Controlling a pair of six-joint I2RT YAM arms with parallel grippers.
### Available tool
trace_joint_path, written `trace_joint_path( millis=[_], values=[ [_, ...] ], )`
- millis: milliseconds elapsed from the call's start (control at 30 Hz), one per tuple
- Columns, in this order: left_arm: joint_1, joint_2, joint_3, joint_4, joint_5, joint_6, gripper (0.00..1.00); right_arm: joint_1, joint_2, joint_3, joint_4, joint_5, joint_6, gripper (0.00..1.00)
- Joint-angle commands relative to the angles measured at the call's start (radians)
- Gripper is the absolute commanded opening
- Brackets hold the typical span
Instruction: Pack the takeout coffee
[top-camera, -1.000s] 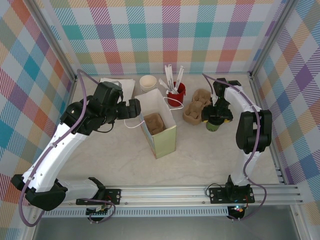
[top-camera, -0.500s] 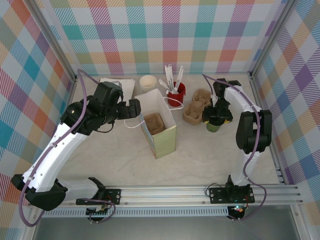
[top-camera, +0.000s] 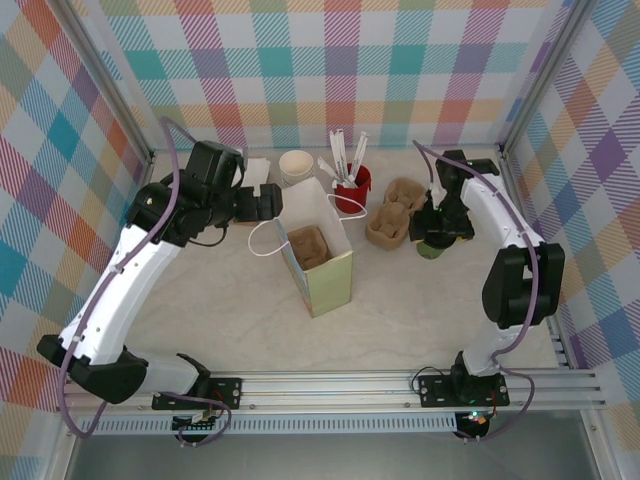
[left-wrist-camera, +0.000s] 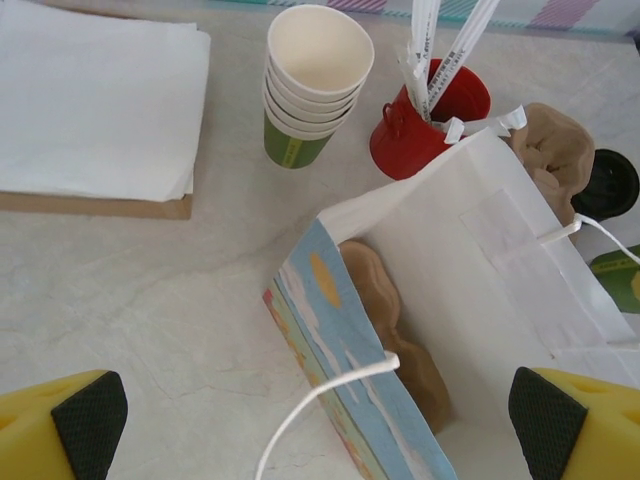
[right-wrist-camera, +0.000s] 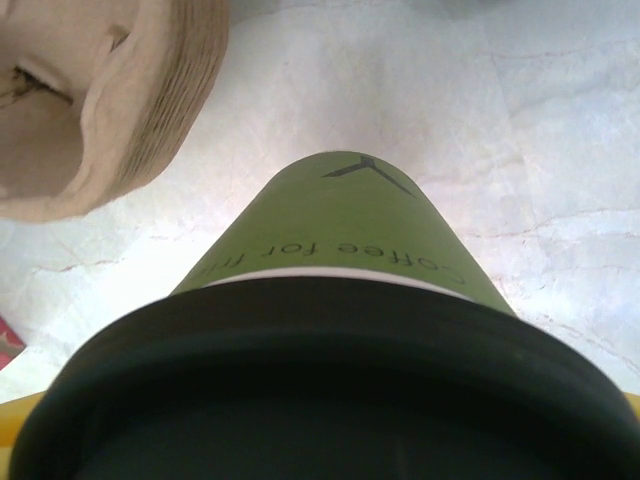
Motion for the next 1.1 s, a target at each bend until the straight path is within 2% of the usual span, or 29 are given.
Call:
trace_joint_path(
  millis=[0, 200, 333, 467, 667, 867, 1067],
  values=[
    [0.028, 0.069, 0.077, -0.043, 0.052, 0.185, 1.00, -0.002, -0.049, -0.027, -0.049, -0.051, -0.002, 0.89],
    [0.075, 0.252, 0.224, -0.112, 0.096, 0.378, 1.00, 0.009, -0.106, -0.060, -0.070, -0.098, 0.008, 0.89],
    [0.082, 0.324, 0.272, -0.090, 0.147, 0.466, 1.00, 0.018, -0.132, -0.076, -0.080, -0.109, 0.010, 0.89],
    [0.089, 0.391, 0.310, -0.087, 0.210, 0.519, 1.00, 0.025, -0.155, -0.092, -0.083, -0.127, 0.016, 0.89],
    [0.090, 0.484, 0.382, -0.110, 0.221, 0.556, 0.97, 0.037, -0.184, -0.094, -0.098, -0.148, 0.020, 0.89],
    [0.089, 0.558, 0.457, -0.143, 0.261, 0.568, 0.83, 0.043, -0.230, -0.092, -0.127, -0.162, 0.035, 0.89],
    [0.089, 0.581, 0.477, -0.159, 0.301, 0.573, 0.59, 0.060, -0.277, -0.093, -0.160, -0.167, 0.045, 0.89]
  ],
)
